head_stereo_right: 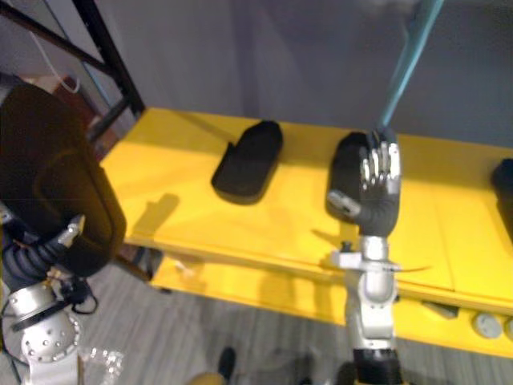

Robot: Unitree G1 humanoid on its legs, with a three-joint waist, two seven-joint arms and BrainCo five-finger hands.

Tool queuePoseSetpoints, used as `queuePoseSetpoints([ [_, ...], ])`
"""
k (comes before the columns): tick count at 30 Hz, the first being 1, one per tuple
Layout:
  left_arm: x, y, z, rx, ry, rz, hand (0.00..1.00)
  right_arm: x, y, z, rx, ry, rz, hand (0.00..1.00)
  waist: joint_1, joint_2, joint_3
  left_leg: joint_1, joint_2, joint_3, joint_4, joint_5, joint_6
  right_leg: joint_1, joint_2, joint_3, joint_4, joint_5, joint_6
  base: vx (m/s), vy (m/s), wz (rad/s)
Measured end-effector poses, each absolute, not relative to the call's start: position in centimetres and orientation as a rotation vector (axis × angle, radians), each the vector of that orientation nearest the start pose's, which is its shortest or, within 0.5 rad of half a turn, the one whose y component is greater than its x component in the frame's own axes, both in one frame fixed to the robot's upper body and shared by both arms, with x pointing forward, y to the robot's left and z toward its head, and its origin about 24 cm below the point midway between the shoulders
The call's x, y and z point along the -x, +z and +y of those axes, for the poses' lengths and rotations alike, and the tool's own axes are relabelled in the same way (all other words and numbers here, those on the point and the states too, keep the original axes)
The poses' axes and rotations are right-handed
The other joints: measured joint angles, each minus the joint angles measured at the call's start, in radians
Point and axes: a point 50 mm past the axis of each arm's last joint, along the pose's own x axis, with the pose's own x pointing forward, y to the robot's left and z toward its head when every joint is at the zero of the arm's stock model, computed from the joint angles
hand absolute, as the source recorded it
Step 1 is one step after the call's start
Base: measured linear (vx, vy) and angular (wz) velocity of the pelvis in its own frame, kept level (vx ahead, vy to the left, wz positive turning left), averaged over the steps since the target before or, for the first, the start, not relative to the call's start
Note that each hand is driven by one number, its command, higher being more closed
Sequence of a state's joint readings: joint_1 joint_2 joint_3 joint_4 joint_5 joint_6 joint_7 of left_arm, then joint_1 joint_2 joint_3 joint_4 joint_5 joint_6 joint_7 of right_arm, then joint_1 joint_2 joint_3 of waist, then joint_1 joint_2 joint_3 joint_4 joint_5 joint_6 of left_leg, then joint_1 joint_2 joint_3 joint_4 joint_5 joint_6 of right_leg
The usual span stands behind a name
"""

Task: Walk over and take plastic housings, then place them on the shelf

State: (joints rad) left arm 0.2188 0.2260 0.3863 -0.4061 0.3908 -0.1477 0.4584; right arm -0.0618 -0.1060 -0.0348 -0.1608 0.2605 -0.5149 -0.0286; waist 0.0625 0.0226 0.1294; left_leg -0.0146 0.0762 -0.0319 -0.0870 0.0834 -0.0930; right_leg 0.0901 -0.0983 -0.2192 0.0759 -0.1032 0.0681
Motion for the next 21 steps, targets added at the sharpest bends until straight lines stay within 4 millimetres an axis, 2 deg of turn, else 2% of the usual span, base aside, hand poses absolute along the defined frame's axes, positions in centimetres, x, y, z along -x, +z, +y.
queuePoseSetpoints([
  [1,-18.2,12.9,29.2,-0.758,0.822,-0.364,1.00,-23.7,13.6,-17.7,-0.171,-0.060,-0.719,0.00,-0.001,0.013,-0.012,0.001,0.003,0.019,0.000,-0.008,0.011,-0.002,0.000,0.005,-0.001,0.001,0.002,-0.05,0.011,-0.13],
  [2,-18.3,12.7,29.7,-0.766,0.831,-0.340,1.00,-23.7,13.6,-17.7,-0.172,-0.058,-0.715,0.00,-0.005,0.015,-0.014,0.001,0.003,0.022,0.000,-0.008,0.011,-0.002,0.000,0.005,-0.001,0.002,0.002,-0.05,0.006,-0.14],
  [3,-18.8,12.0,31.4,-0.804,0.862,-0.248,1.00,-23.7,13.3,-17.5,-0.174,-0.053,-0.696,0.00,-0.018,0.024,-0.024,0.003,0.009,0.046,0.000,-0.008,0.011,-0.003,0.001,0.008,-0.001,0.003,0.002,0.00,-0.006,-0.06],
  [4,-19.2,11.7,32.2,-0.823,0.873,-0.203,1.00,-23.6,13.2,-17.5,-0.172,-0.052,-0.686,0.00,-0.020,0.027,-0.029,0.009,0.011,0.051,0.000,-0.008,0.011,-0.004,0.001,0.011,-0.001,0.004,0.001,0.02,0.010,-0.22],
  [5,-19.7,11.2,34.0,-0.859,0.895,-0.118,1.00,-23.5,12.8,-17.6,-0.165,-0.050,-0.659,0.00,-0.020,0.030,-0.038,0.016,0.014,0.076,0.000,-0.006,0.009,-0.008,0.006,0.031,-0.001,0.008,0.000,0.03,0.010,-0.34],
  [6,-20.3,11.1,35.6,-0.876,0.914,-0.051,1.00,-23.4,12.3,-17.7,-0.157,-0.050,-0.626,0.00,-0.021,0.030,-0.053,0.013,0.019,0.090,0.000,-0.002,0.002,-0.020,0.011,0.044,-0.001,0.012,-0.003,0.01,0.016,-0.36],
  [7,-20.8,11.2,36.2,-0.882,0.916,-0.025,1.00,-23.3,12.1,-17.9,-0.152,-0.052,-0.612,0.00,-0.022,0.029,-0.054,0.014,0.021,0.094,0.000,-0.001,0.001,-0.020,0.012,0.050,-0.002,0.014,-0.004,-0.02,0.002,-0.26],
  [9,-22.5,11.9,38.5,-0.900,0.921,0.052,1.00,-23.1,11.5,-18.2,-0.127,-0.041,-0.562,0.00,-0.041,0.026,-0.056,0.015,0.025,0.103,0.001,0.001,-0.002,-0.027,0.015,0.060,-0.002,0.019,-0.004,-0.03,0.011,-0.15],
  [11,-23.3,12.5,39.5,-0.881,0.920,0.089,1.00,-23.1,11.3,-18.2,-0.120,-0.027,-0.549,0.00,-0.053,0.026,-0.057,0.016,0.027,0.121,0.001,0.002,-0.002,-0.036,0.016,0.077,-0.002,0.024,-0.003,-0.03,0.025,-0.27],
  [12,-24.5,13.1,39.8,-0.886,0.899,0.103,1.00,-23.0,11.2,-18.4,-0.129,-0.015,-0.541,0.00,-0.060,0.026,-0.057,0.017,0.029,0.137,0.001,0.002,-0.002,-0.043,0.017,0.093,-0.003,0.029,0.000,-0.03,0.026,-0.31],
  [16,-27.2,14.0,39.5,-0.895,0.811,0.149,1.00,-22.8,10.8,-18.6,-0.117,0.023,-0.510,0.00,-0.087,0.027,-0.058,0.017,0.033,0.157,0.001,0.002,-0.003,-0.054,0.016,0.118,-0.008,0.037,0.004,-0.02,0.022,-0.20],
  [18,-28.6,13.8,39.1,-0.876,0.768,0.191,1.00,-22.8,10.6,-18.6,-0.127,0.051,-0.491,0.00,-0.112,0.027,-0.058,0.018,0.035,0.161,0.005,0.003,-0.004,-0.055,0.018,0.124,-0.009,0.039,0.003,0.00,0.009,-0.06],
  [21,-29.7,13.8,38.8,-0.863,0.734,0.235,1.00,-22.7,10.5,-18.3,-0.132,0.082,-0.486,0.00,-0.126,0.032,-0.056,0.022,0.035,0.182,0.005,0.003,-0.004,-0.062,0.023,0.144,-0.009,0.042,0.001,0.01,0.002,-0.18],
])
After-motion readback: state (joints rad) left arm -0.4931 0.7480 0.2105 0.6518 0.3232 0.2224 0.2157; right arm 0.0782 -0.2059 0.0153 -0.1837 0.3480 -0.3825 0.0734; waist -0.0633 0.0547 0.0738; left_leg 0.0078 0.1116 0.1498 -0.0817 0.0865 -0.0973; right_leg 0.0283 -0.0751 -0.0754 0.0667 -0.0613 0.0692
